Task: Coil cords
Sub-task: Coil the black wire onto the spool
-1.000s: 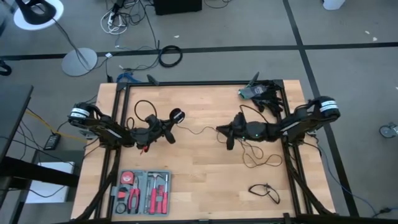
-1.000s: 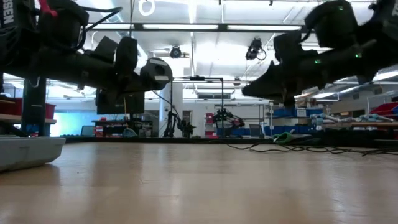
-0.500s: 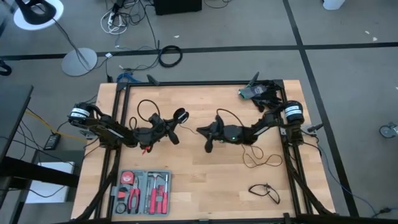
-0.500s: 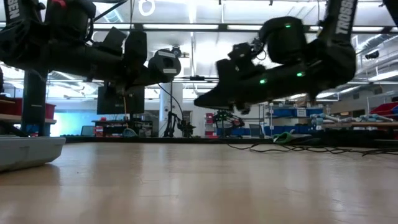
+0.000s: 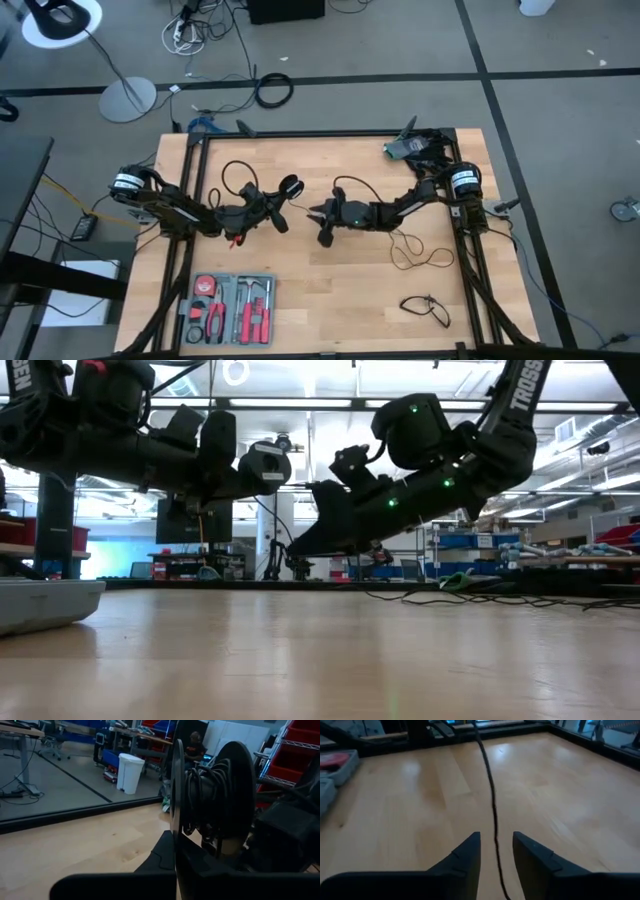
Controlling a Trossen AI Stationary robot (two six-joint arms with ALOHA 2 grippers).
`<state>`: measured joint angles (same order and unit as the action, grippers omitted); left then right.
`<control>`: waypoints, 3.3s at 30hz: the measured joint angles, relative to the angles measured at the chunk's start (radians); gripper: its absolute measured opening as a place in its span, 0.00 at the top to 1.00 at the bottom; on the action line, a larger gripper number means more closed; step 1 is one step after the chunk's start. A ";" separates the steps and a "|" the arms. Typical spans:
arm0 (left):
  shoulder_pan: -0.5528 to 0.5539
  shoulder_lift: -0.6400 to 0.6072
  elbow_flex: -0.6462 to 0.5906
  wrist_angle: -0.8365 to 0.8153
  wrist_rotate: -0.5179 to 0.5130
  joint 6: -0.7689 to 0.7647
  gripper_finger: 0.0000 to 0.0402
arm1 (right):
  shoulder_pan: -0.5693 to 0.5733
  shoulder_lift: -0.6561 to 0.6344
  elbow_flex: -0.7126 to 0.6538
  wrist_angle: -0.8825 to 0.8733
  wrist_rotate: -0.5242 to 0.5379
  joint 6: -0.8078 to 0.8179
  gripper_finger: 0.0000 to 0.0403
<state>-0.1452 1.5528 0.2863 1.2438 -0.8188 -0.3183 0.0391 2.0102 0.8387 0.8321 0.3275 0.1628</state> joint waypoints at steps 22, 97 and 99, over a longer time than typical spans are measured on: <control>-0.001 0.000 0.000 -0.001 0.051 0.000 1.00 | -0.046 -0.200 -0.002 -0.356 0.126 0.053 1.00; -0.008 0.000 -0.016 -0.048 0.008 -0.023 1.00 | -0.035 0.018 0.087 -0.275 0.008 -0.120 0.98; -0.008 0.000 -0.015 -0.049 0.009 -0.023 1.00 | -0.035 0.008 0.087 -0.289 0.041 -0.095 0.99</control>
<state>-0.1528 1.5531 0.2717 1.1945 -0.8094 -0.3416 0.0040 2.0185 0.9257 0.5432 0.3681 0.0676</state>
